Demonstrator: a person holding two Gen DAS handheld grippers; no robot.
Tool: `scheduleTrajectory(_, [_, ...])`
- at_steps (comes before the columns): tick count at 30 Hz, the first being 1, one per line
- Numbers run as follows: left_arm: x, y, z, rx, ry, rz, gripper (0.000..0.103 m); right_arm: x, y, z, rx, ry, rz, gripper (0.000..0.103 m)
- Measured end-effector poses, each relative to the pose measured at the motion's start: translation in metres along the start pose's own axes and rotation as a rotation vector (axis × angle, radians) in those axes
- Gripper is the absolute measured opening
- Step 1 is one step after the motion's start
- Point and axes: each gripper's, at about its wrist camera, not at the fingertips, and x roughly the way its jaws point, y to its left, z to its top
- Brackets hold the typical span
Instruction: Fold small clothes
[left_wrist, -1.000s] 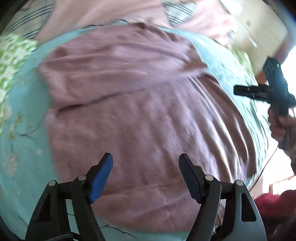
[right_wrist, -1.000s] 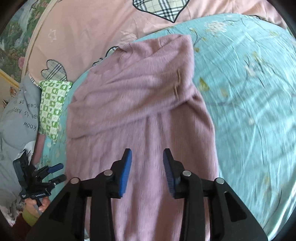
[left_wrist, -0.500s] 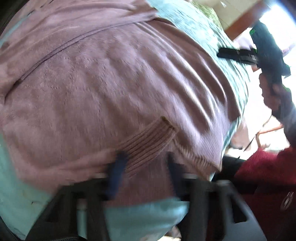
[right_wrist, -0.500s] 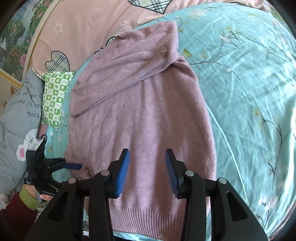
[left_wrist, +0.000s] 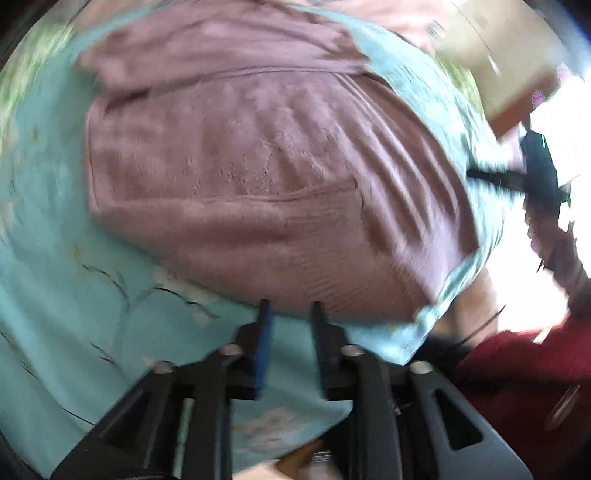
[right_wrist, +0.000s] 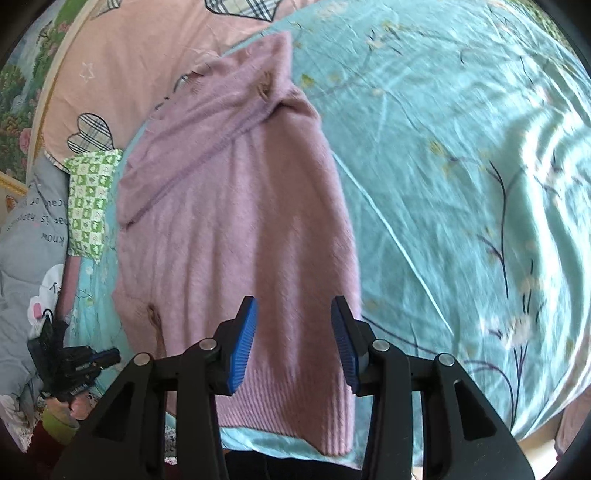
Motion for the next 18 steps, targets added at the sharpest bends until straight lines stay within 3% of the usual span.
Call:
scheduleTrajectory(2, [0.003,0.004,0.012,-0.142,0.009,-0.063,0.061,0.002,0.000,-0.004,-0.007,0.010,-0.008,0.044])
scheduleTrajectory(5, [0.014,0.003,0.035,-0.340,0.036,-0.165,0.069,0.000,0.003,-0.007,-0.010,0.012,-0.002,0.044])
scheduleTrajectory(8, [0.035,0.009,0.060,-0.530,0.120,-0.207,0.072,-0.003,0.005,-0.007,-0.015,0.003,0.002,0.044])
scheduleTrajectory(13, [0.073,0.028,0.084,-0.807,0.261,-0.179,0.073,-0.002,0.006,-0.007,-0.022,0.011,0.003,0.045])
scheduleTrajectory(18, [0.103,0.036,0.102,-0.907,0.355,-0.121,0.077,0.000,0.000,-0.007,-0.025,0.037,0.007,0.045])
